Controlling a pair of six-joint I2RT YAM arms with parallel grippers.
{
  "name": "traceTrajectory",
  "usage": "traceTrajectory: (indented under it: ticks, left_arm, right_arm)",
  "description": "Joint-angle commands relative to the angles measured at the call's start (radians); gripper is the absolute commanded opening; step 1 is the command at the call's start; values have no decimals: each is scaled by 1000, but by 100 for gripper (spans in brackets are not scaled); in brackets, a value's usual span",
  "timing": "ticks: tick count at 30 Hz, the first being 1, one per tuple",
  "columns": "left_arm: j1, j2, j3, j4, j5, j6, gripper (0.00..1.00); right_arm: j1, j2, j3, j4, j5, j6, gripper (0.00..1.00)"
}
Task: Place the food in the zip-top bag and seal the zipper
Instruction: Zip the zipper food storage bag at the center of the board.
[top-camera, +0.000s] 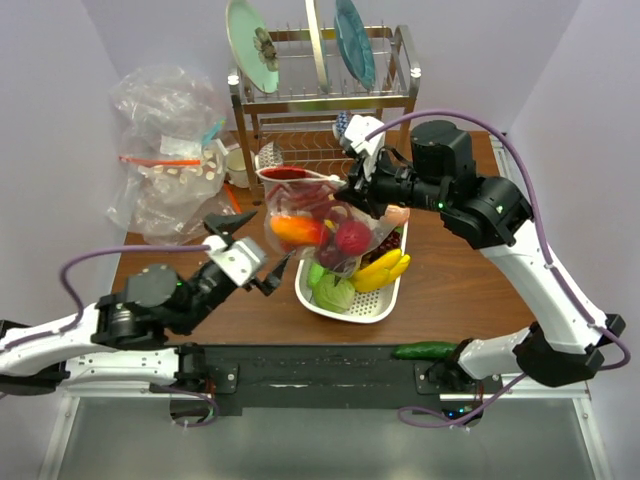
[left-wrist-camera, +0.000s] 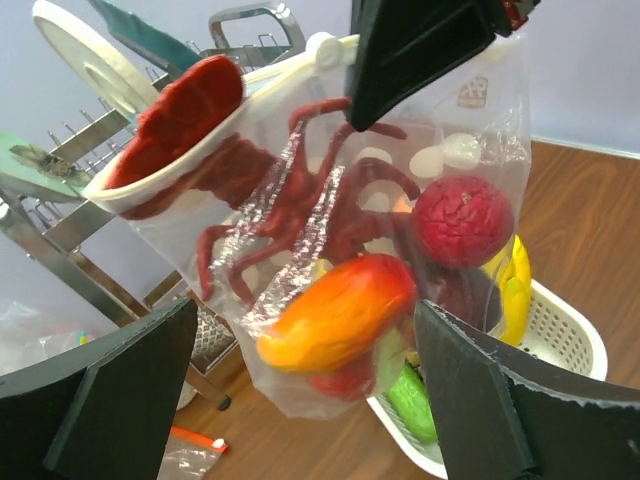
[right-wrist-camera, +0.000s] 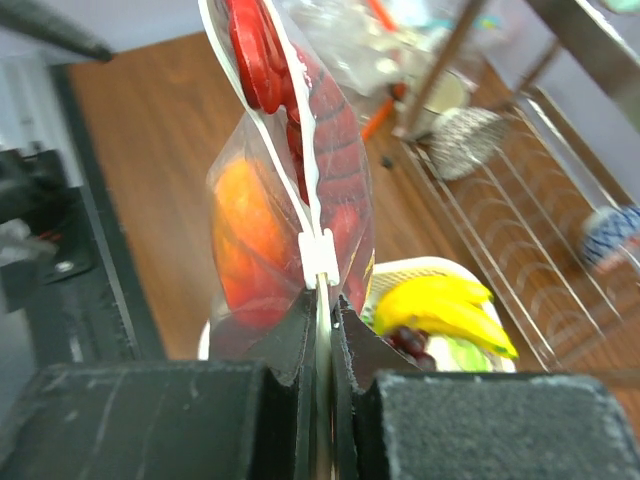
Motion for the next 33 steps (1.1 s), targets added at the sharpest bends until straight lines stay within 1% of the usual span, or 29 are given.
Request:
traceTrajectory:
  ticks: [1,2,3,4,5,6,7,8,9,11,12,13,14,15,16,17,18,19,20,21,23,24,26,27,29,30,33]
  left_arm:
    - [221,33,4,147,140,45,94]
    - [302,72,8,146,209,18,93]
    - [467,98,13,138,358,-8,91]
    - [546,124,18,124,439,-58,88]
    - [617,163,19,130,511,-78,86]
    - [730,172,9,147,621,-94,86]
    - [778,172,-2,199,672,-121,86]
    - [823,163,-34,227,809,-129,86]
    - [899,160,-50,276,875,-138,88]
    - [971,184,-54,304,1006,-163,87]
    - [1040,197,-61,322,1136,-175,85]
    - [1077,209,-85,377,1206,-215,83]
    - [1157,214,-103,411,1343,-233,82]
    - [1201,211,-126,454,1417,-259,82]
    - [1251,211,-189,588,1500,-338,82]
    - [1300,214,-220,679,1670,-412,82]
    - [1384,224,-250,790,1747,-493,82]
    - [1404,259,-295,1022,1803,-666,82]
    - [1404,279,-303,1110,1869,-730,81]
    - [1404,301,-300,1229,1897,-820,80]
    - [1404,362,-303,1395,1949,-943,78]
    - [1404,391,-304,1539,1961,-1045,76]
    - [1404,415,-298,1641,1973,-1132,73]
    - [1404,434,-297,1720,1975,-1208,71]
    - [1404,447,-292,1787,1978,-1269,68]
    - [1404,454,-291,1848,1980,-1319,66]
    - [1404,461,-282,1900,1978,-1373,60]
  right_arm:
    - [-5,14,12,72,202,14,0]
    - [-5,25,29,71,233,13,0]
    - [-11,34,35,66,239,13,0]
    - [-16,41,40,69,241,13,0]
    - [-21,53,44,74,239,11,0]
    - [-31,55,44,80,238,10,0]
    - [-36,61,44,91,236,7,0]
    - [-42,67,47,94,233,5,0]
    - [-62,71,47,100,212,-2,0]
    - [-89,82,47,120,161,-3,0]
    - [-120,87,50,128,93,4,0]
    - [-134,90,55,135,54,7,0]
    - [-143,99,67,135,28,5,0]
    - [-160,102,75,129,5,4,0]
    - [-171,105,83,126,-49,2,0]
    - [-179,107,96,120,-78,-2,0]
    - [-191,108,102,114,-118,-12,0]
    - [-197,105,104,109,-182,-15,0]
    - [-206,102,103,109,-216,-15,0]
    - [-209,90,98,115,-245,-15,0]
    - [-217,76,81,126,-319,-13,0]
    - [-217,65,80,131,-336,-12,0]
    - [-218,61,76,125,-388,-13,0]
    - [-217,61,78,118,-405,-13,0]
    - [-218,56,72,118,-443,-10,0]
    - [-218,56,69,118,-452,-9,0]
    - [-217,53,57,120,-472,-6,0]
